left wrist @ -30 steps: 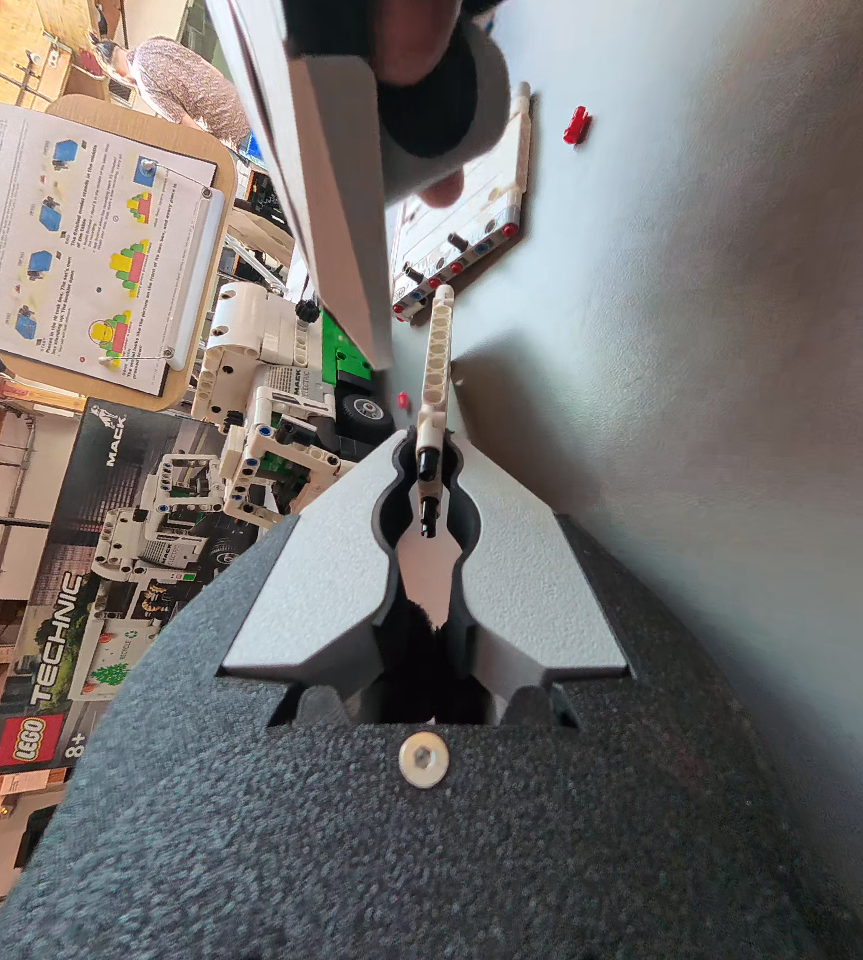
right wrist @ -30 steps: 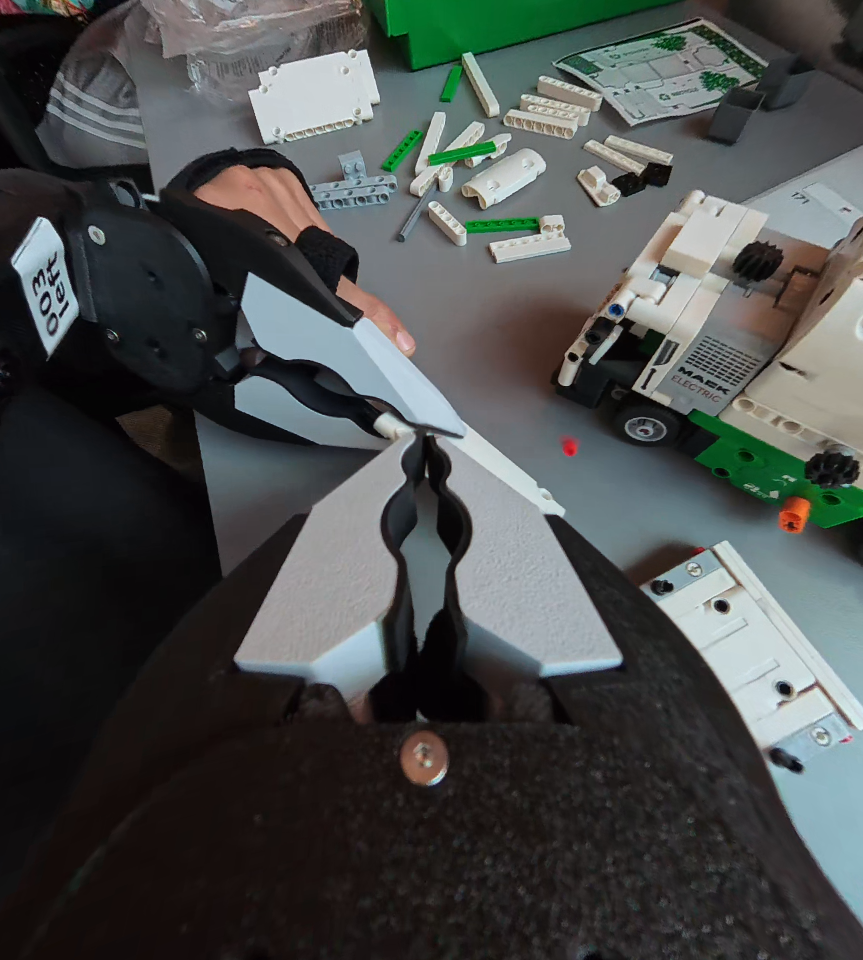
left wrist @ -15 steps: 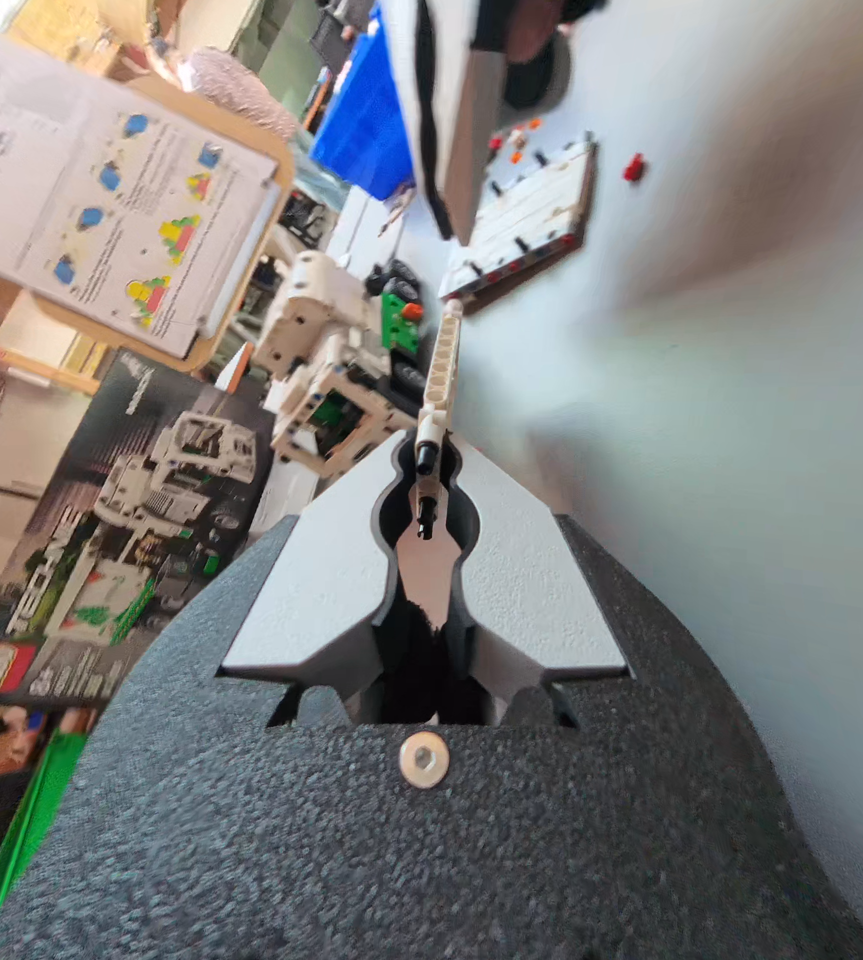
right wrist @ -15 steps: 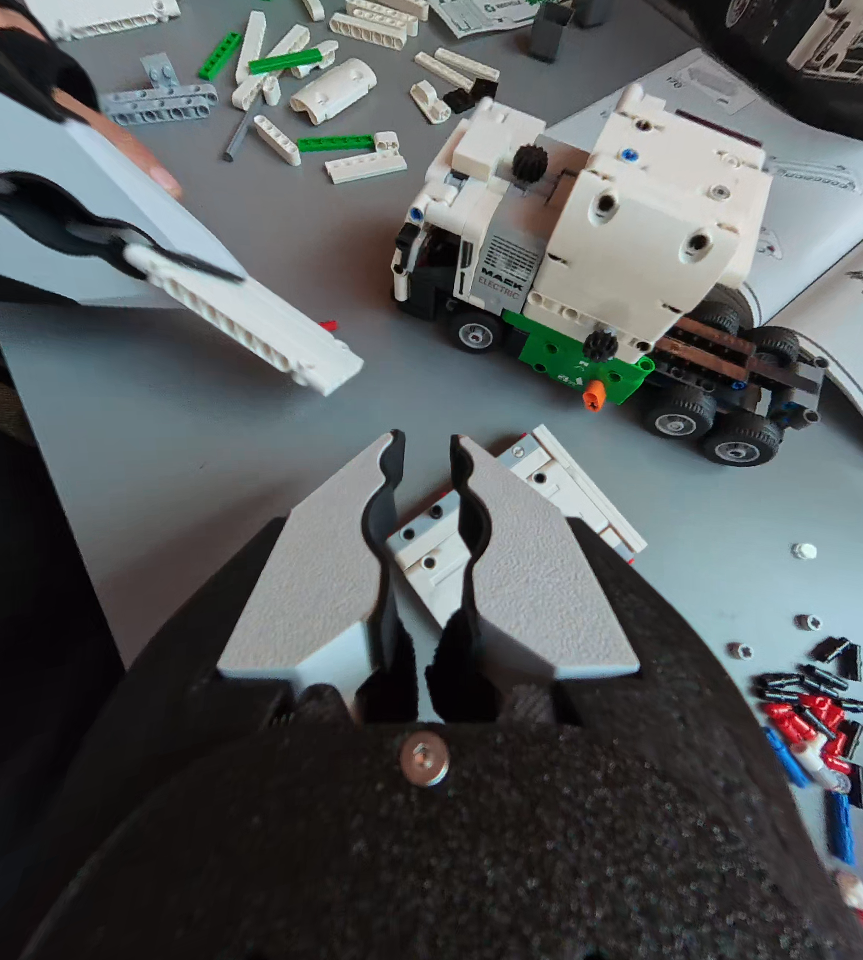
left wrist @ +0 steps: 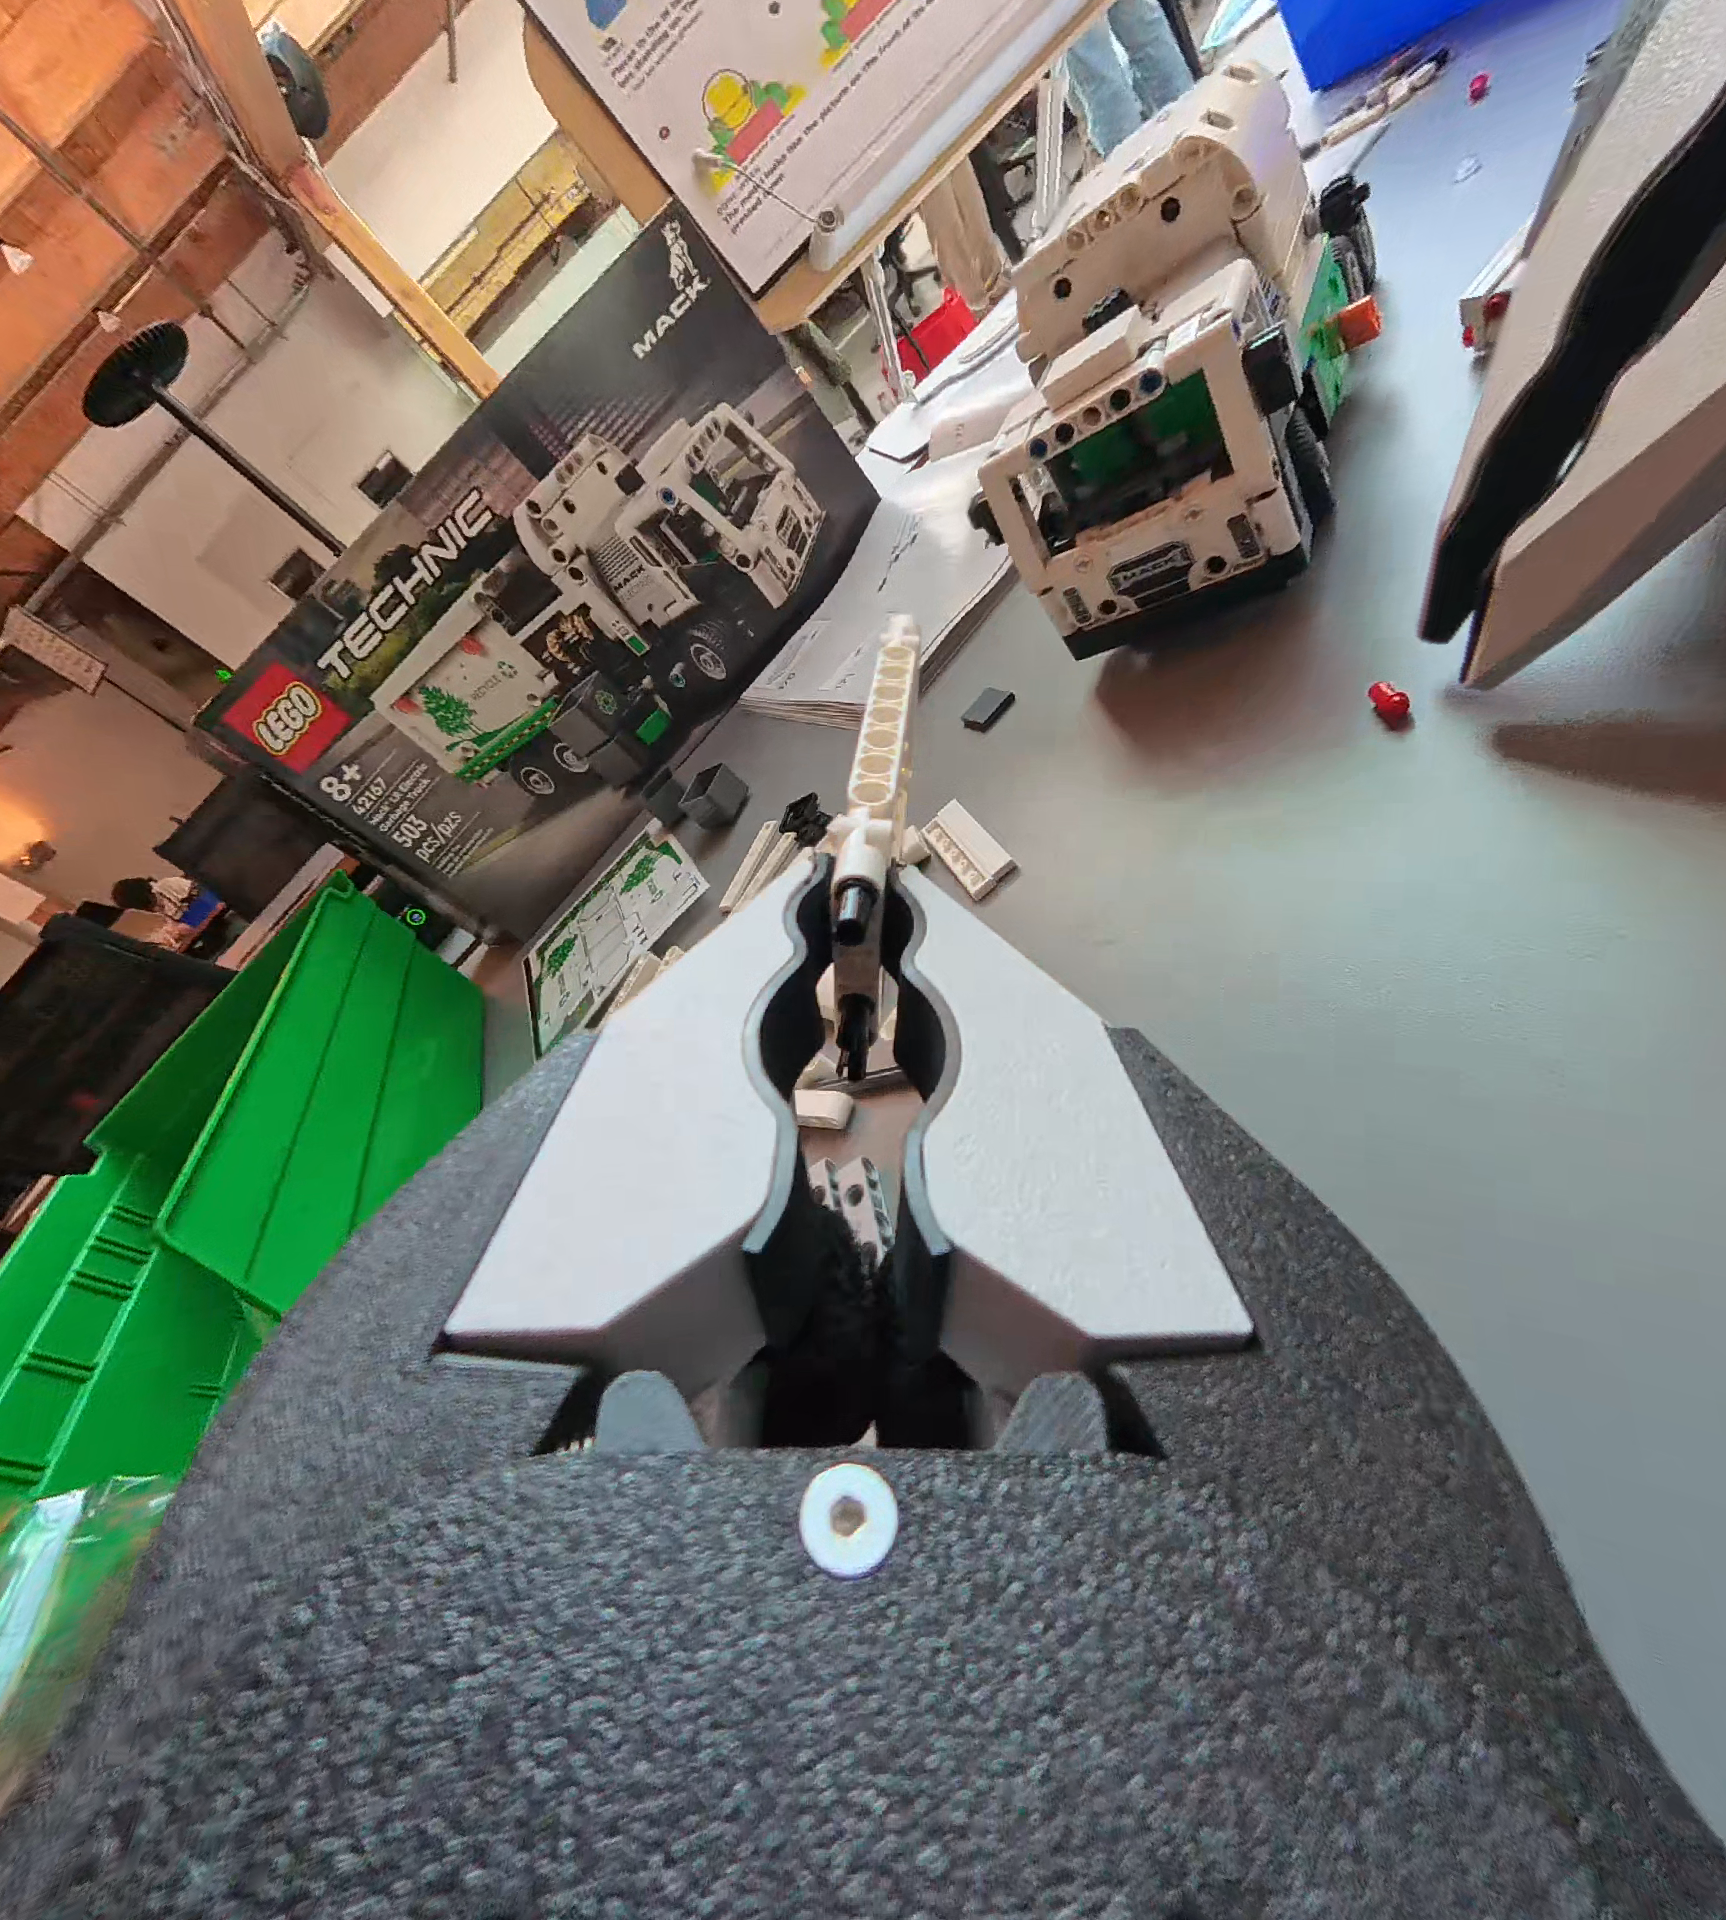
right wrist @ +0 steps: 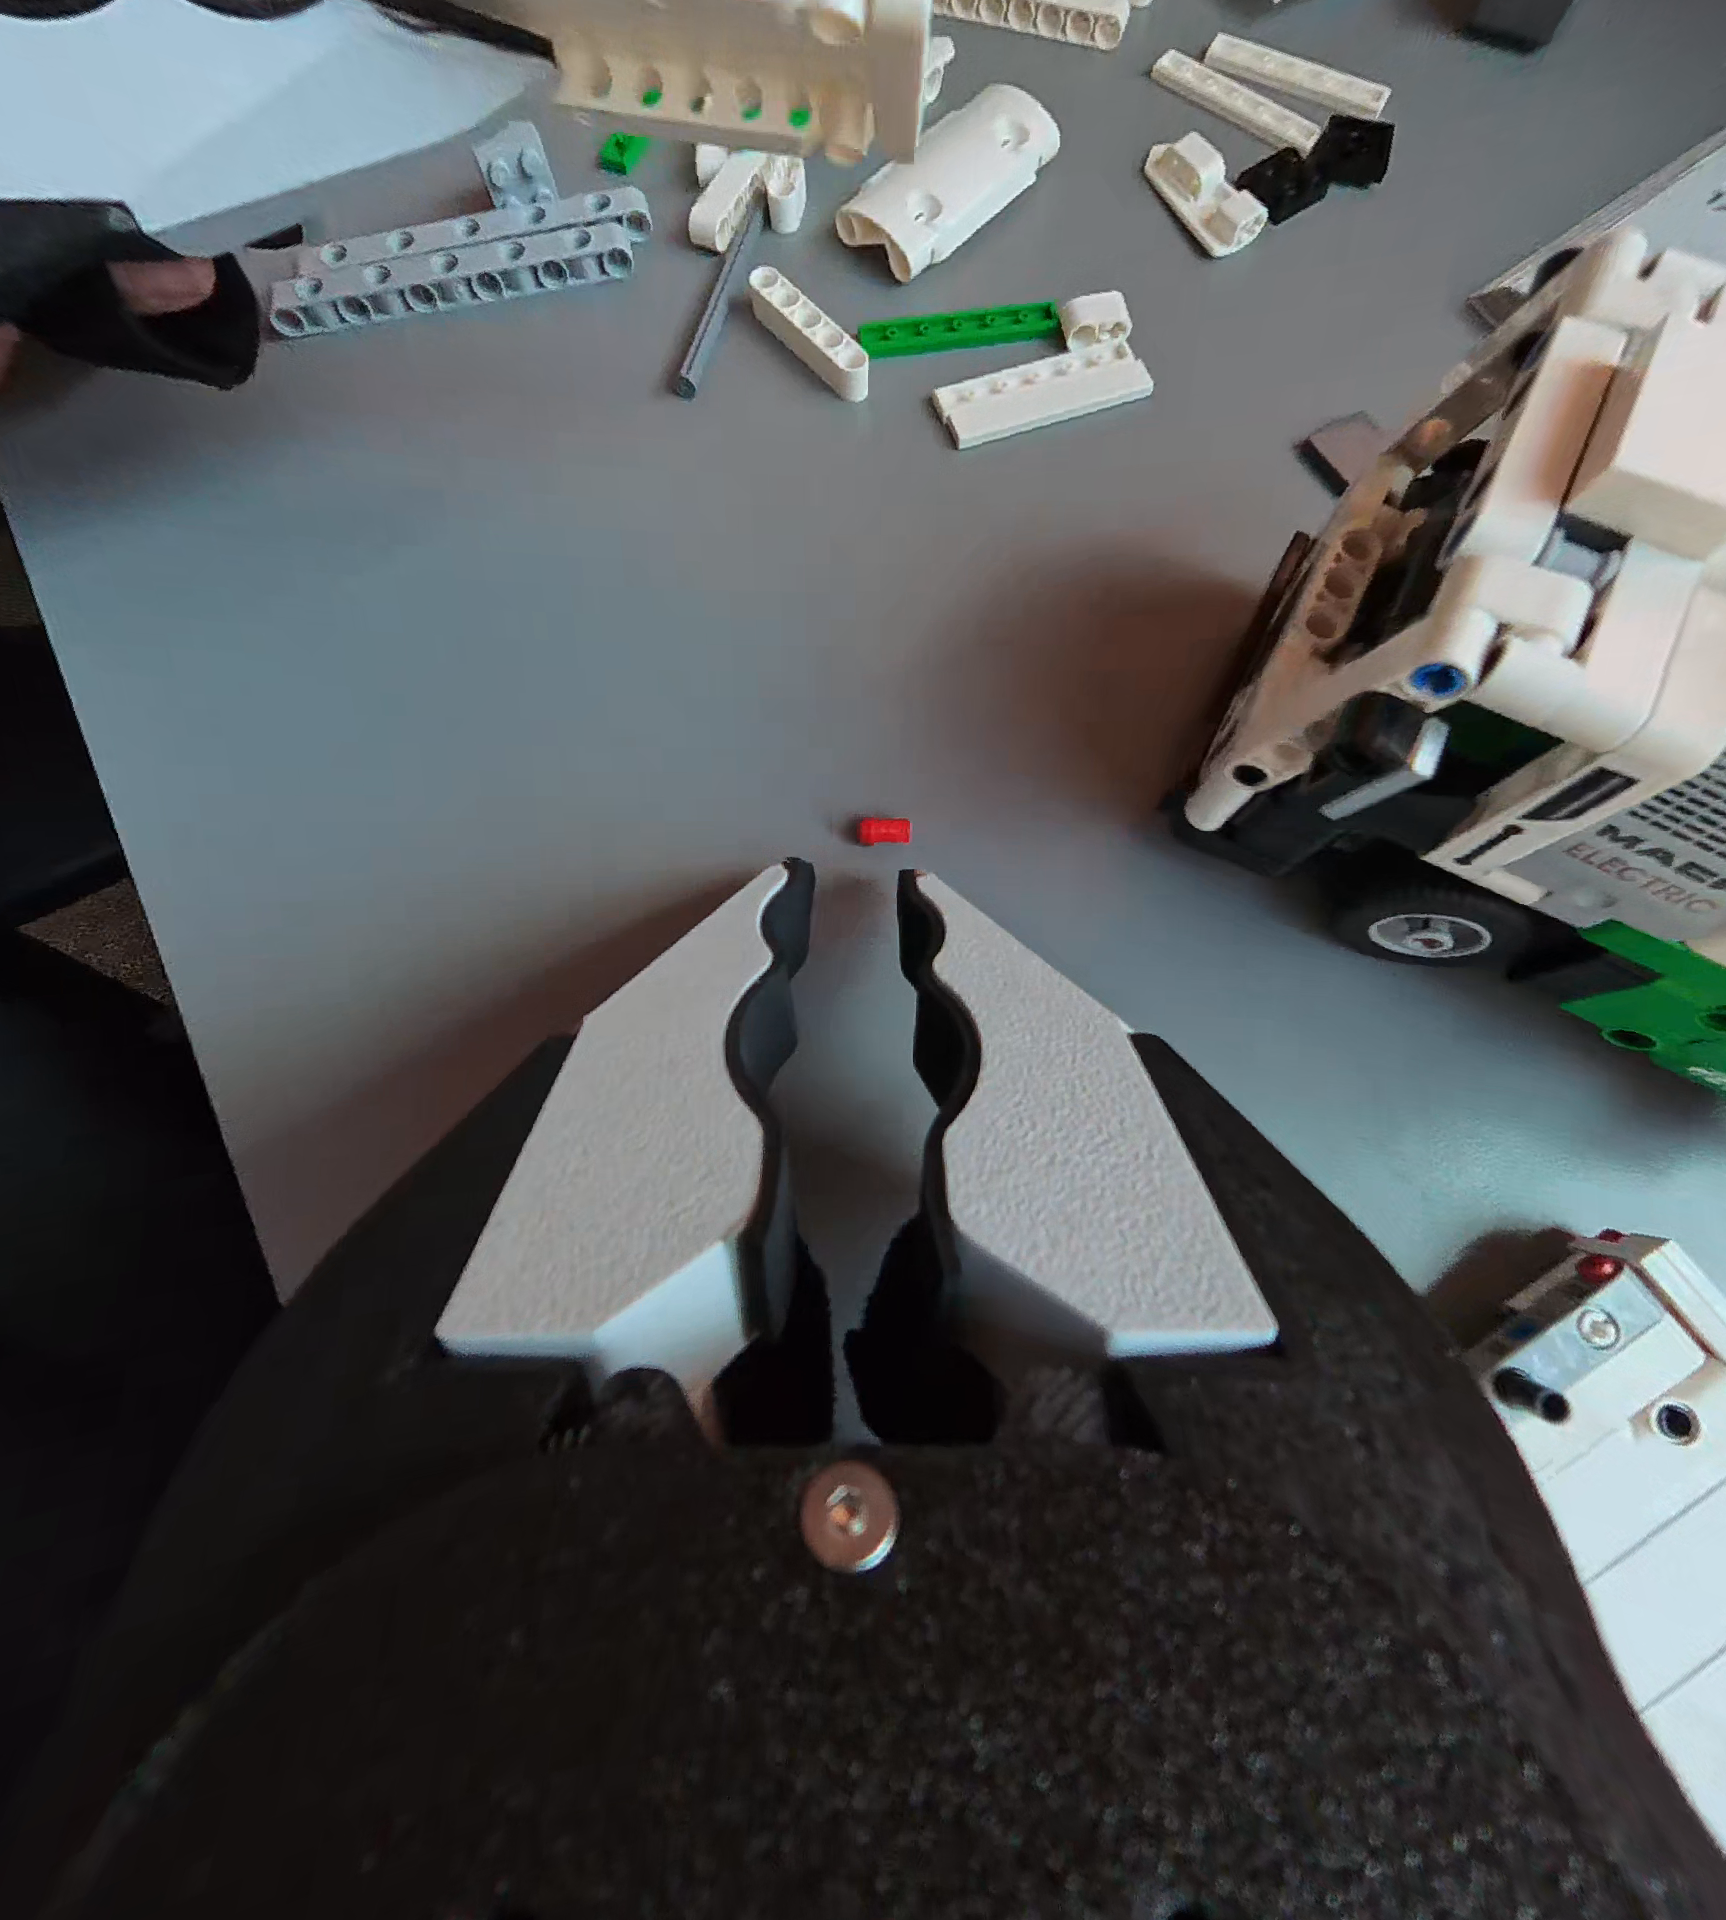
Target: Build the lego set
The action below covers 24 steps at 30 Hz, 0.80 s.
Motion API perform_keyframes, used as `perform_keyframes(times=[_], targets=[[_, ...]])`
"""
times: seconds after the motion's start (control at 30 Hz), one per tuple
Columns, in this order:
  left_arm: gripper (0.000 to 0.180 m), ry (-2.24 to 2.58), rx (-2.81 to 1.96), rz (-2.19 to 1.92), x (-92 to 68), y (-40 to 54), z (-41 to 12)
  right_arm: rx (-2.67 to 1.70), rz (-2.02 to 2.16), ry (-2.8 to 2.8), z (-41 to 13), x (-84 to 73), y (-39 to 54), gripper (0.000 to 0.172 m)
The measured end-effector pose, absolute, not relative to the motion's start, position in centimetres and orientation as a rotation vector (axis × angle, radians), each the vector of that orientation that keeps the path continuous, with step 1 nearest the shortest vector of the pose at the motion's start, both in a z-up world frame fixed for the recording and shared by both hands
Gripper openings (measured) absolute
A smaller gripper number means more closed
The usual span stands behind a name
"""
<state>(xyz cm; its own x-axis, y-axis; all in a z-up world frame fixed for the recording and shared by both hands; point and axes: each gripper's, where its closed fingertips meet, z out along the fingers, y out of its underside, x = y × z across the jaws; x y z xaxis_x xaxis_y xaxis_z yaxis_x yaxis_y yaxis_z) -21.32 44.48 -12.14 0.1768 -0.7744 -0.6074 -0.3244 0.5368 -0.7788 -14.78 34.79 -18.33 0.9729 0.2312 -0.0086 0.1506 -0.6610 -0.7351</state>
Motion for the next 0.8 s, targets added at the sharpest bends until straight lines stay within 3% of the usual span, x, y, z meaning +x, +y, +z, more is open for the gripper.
perform_keyframes(times=[0.43,0.8], targets=[[0.005,1.471,-0.963,-0.39,-21.1,43.6,-12.8,-2.296,0.115,-0.275,-18.3,-15.8,36.7,0.01],[0.005,1.508,-0.933,-0.339,-20.9,43.3,-13.5,-2.319,0.02,-0.184,-17.5,-15.7,31.4,0.013]])
